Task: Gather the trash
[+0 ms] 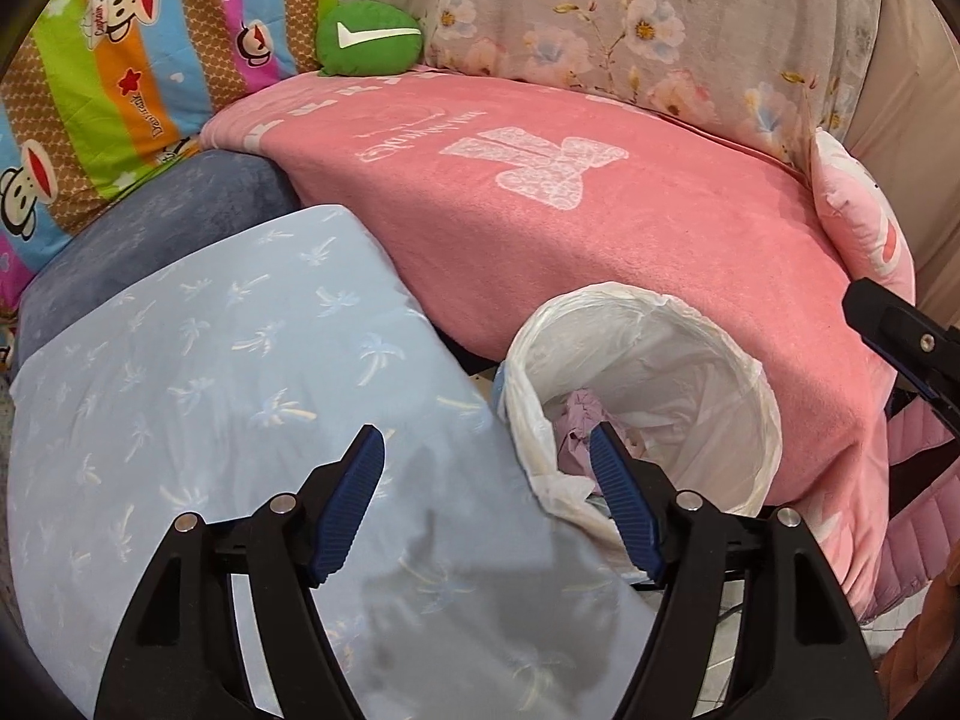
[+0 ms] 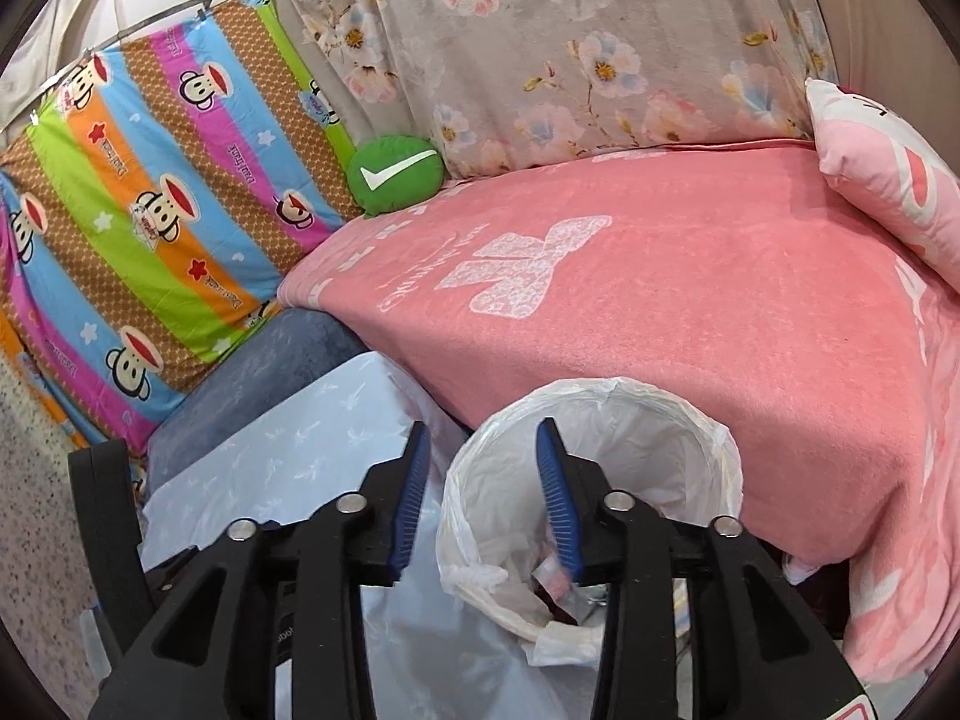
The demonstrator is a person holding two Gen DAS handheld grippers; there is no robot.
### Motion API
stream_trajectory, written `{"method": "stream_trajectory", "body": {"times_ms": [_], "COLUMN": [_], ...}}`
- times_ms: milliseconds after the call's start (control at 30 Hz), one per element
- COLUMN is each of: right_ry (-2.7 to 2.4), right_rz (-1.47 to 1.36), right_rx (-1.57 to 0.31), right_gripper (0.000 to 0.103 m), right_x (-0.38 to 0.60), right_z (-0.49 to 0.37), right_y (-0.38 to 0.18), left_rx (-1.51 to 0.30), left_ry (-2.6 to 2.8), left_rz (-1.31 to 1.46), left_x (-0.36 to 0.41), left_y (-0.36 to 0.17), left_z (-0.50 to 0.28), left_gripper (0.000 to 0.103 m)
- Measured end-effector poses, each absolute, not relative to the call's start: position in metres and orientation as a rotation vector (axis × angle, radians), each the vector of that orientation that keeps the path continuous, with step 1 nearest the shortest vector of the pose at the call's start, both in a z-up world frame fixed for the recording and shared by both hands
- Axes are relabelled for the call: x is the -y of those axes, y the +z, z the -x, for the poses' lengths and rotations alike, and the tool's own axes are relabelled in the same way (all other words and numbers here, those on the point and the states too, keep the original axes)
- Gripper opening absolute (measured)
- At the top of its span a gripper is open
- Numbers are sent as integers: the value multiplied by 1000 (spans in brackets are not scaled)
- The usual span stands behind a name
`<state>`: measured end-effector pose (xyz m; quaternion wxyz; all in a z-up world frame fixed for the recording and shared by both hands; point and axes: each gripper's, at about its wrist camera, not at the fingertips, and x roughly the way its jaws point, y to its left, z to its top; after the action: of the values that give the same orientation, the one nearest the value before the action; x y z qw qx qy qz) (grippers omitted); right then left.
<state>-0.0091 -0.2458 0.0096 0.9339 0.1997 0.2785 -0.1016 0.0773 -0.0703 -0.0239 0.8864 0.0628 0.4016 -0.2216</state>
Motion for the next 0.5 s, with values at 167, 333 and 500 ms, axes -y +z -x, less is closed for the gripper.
{"method": "stream_trajectory", "body": {"times_ms": [167,333,500], "right_ry": [-238,-282,-300], "right_rz": [-349,-284,-252], "right_rx": [-595,-628,-673], "right_gripper": [56,62,66], "right_x": [235,223,216], "right_z": [24,38,46], "right_y": [7,-1,-14], "left_rx": [-812,-801,-810], "left_ry": [-421,-392,-380], "left_rz": [-154,-172,-177], "left_x": [60,52,45], "left_y": [-23,-24,-28], "left_z": [-65,-54,-45], "left_gripper": [78,84,87]}}
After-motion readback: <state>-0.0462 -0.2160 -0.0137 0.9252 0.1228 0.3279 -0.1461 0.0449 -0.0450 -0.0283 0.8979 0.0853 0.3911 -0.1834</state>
